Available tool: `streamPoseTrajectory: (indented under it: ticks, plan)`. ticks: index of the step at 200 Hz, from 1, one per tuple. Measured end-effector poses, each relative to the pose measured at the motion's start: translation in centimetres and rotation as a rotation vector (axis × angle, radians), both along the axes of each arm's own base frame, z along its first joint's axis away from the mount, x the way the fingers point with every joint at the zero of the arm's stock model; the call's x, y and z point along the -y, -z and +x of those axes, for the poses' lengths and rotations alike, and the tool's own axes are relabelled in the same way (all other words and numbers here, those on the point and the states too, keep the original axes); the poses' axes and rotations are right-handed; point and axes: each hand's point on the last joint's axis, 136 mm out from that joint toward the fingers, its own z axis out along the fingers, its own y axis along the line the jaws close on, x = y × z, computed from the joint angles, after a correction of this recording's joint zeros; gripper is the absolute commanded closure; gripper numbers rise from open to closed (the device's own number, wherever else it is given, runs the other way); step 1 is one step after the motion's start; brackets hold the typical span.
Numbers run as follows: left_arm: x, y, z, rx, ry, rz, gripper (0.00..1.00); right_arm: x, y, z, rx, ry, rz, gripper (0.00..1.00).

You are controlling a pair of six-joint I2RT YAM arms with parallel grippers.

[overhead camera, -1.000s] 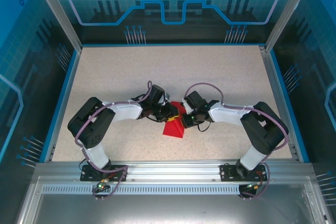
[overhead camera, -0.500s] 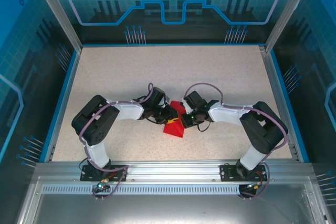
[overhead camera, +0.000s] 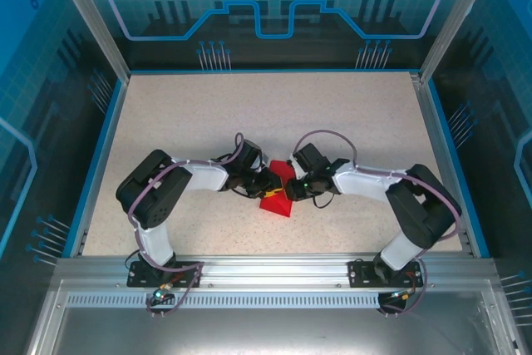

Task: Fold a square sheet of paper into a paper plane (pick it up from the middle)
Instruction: Fold the triangle a second time at the center of the table.

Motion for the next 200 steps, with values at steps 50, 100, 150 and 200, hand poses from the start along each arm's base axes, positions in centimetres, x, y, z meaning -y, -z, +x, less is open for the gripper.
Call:
streamPoseTrajectory:
  ticks: [50,100,150,200]
  plan:
    - [0.0,0.0,0.0,0.001,0.000,-0.001,0.76,0.0,-3.0,-2.0,0.007,0.069,0.158,0.86]
    - [0.0,0.0,0.0,0.002,0.001,-0.001,0.76,-2.9,-2.6,-4.2,-0.101,0.076,0.263,0.93]
    - [0.0,0.0,0.0,0.003,0.004,-0.001,0.76,-3.4,-1.0,-4.0,-0.177,0.155,0.273,0.92]
    - [0.0,0.0,0.0,0.003,0.005,-0.002,0.76,-3.4,0.9,-4.2,-0.248,0.195,0.249,0.92]
